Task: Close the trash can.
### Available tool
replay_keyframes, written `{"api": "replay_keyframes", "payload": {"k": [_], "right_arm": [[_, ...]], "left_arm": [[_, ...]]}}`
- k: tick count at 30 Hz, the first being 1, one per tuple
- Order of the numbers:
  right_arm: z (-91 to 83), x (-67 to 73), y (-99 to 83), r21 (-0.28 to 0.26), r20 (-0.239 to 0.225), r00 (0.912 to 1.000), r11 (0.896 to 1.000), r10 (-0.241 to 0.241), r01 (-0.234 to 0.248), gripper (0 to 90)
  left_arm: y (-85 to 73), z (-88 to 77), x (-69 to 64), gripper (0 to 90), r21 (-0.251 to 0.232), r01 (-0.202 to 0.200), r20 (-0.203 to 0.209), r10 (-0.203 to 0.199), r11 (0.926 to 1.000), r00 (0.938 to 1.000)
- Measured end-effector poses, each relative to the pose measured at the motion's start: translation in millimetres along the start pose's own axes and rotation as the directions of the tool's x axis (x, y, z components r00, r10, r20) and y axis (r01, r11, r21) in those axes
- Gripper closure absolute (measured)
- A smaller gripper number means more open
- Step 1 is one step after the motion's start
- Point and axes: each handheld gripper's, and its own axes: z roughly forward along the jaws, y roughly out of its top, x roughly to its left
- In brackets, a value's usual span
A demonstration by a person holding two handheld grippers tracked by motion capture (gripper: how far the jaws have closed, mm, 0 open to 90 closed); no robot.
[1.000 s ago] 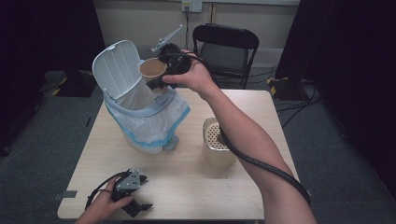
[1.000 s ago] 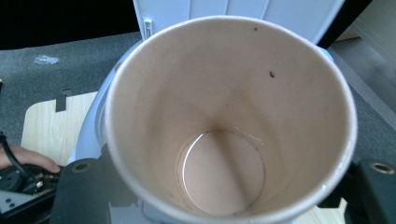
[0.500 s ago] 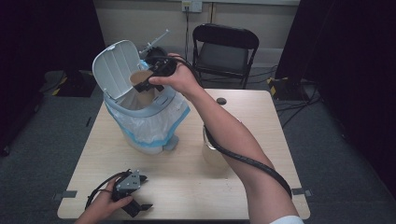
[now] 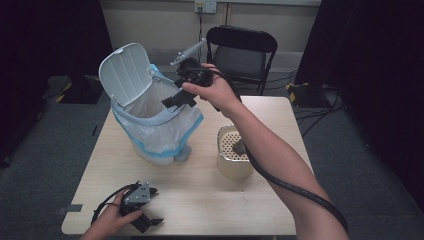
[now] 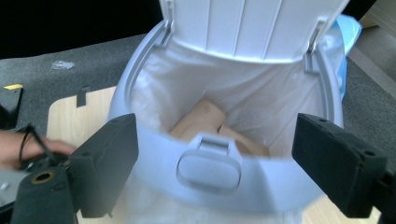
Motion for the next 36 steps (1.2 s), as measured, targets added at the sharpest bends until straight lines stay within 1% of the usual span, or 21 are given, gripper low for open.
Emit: {"api": "replay_keyframes", "payload": {"k": [2,6,7,8,9,12,17,20,22,27,33,36], "right_arm": [[-5.9,2.3,-7.3,0.001,0.001,1.0,1.0,-0.01,0.01,14.4],[-16.2,8.6,-21.1,-0.001,-0.002,0.9999,1.0,-0.013,0.013,14.4],[-18.2,9.8,-24.5,0.001,0.004,0.9998,1.0,-0.017,0.017,14.5],[-20.3,12.0,-28.8,-0.003,0.027,0.9994,1.0,-0.022,0.022,14.4],[-22.0,13.1,-32.1,0.003,0.03,0.9994,1.0,-0.019,0.019,14.4],[-25.2,15.0,-41.4,0.003,0.021,0.9997,1.0,-0.015,0.015,14.5],[-31.1,16.8,-56.6,0.007,0.022,0.9997,1.0,0.01,-0.01,14.5],[-35.2,16.1,-65.0,0.003,0.018,0.9998,1.0,0.011,-0.011,14.5],[-38.2,16.6,-70.2,0.003,0.022,0.9995,1.0,0.024,-0.024,14.6],[-44.9,15.5,-81.6,0.004,0.023,0.9993,1.0,0.029,-0.029,14.6],[-50.6,15.5,-94.1,-0.01,0.018,0.9988,0.999,0.046,-0.046,14.5],[-52.4,16.4,-100.1,-0.004,0.02,0.9988,0.999,0.045,-0.045,14.5]], "left_arm": [[-0.1,0.0,0.1,0.0,0.001,0.0,0.0,0.0,1.0,1.0],[0.0,0.0,0.0,0.0,0.001,0.001,0.0,-0.001,1.0,1.0],[0.0,0.0,0.0,0.0,0.001,0.001,0.0,-0.001,1.0,1.0],[0.0,0.0,0.0,0.0,0.001,0.0,0.0,0.0,1.0,1.0],[-0.1,0.0,-0.1,0.0,0.002,0.001,0.0,-0.001,1.0,1.0],[-0.1,0.0,-0.1,0.0,0.002,0.001,0.0,-0.001,1.0,1.0],[0.0,-0.1,-0.1,0.0,0.002,0.001,0.0,-0.001,1.0,1.0],[0.0,-0.1,-0.1,0.0,0.002,0.001,0.0,-0.001,1.0,1.0],[0.0,-0.1,-0.1,0.0,0.002,0.001,0.0,-0.001,1.0,1.0],[0.0,-0.1,-0.1,0.0,0.001,0.0,0.0,0.0,1.0,1.0],[0.0,0.0,-0.1,0.0,0.001,0.001,0.0,-0.001,1.0,1.0],[-0.1,-0.1,-0.1,0.0,0.002,0.002,0.0,-0.002,1.0,1.0]]}}
